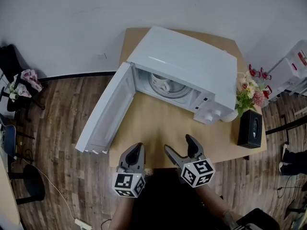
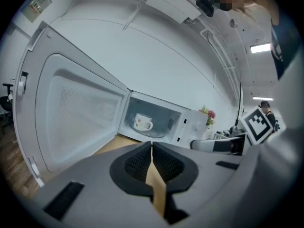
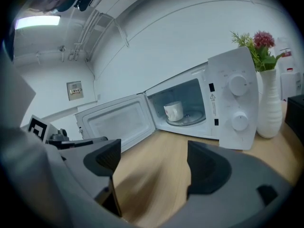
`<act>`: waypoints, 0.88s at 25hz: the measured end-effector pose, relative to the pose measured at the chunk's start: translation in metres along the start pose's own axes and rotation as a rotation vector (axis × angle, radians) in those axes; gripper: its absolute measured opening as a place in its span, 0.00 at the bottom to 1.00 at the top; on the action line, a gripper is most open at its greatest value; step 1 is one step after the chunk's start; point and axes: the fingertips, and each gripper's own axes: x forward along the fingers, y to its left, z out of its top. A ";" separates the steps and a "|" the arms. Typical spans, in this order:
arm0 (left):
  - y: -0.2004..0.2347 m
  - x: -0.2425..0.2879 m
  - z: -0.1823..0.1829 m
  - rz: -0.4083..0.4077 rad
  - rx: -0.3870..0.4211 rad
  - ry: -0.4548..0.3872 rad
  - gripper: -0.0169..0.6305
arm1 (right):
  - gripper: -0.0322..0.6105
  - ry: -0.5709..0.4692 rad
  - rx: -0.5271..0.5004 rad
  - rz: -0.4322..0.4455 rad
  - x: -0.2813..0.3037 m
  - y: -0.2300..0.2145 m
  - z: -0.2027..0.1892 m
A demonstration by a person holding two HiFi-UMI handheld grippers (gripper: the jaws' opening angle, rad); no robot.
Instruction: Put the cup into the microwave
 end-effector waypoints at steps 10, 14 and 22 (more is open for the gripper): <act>-0.016 0.011 0.007 -0.045 0.061 0.004 0.04 | 0.21 -0.098 -0.019 -0.116 -0.022 -0.024 0.023; -0.023 0.015 0.012 -0.070 0.088 0.001 0.04 | 0.07 -0.110 -0.039 -0.103 -0.023 -0.027 0.029; -0.035 0.023 0.016 -0.113 0.114 0.023 0.04 | 0.04 -0.072 -0.028 -0.018 -0.013 -0.024 0.040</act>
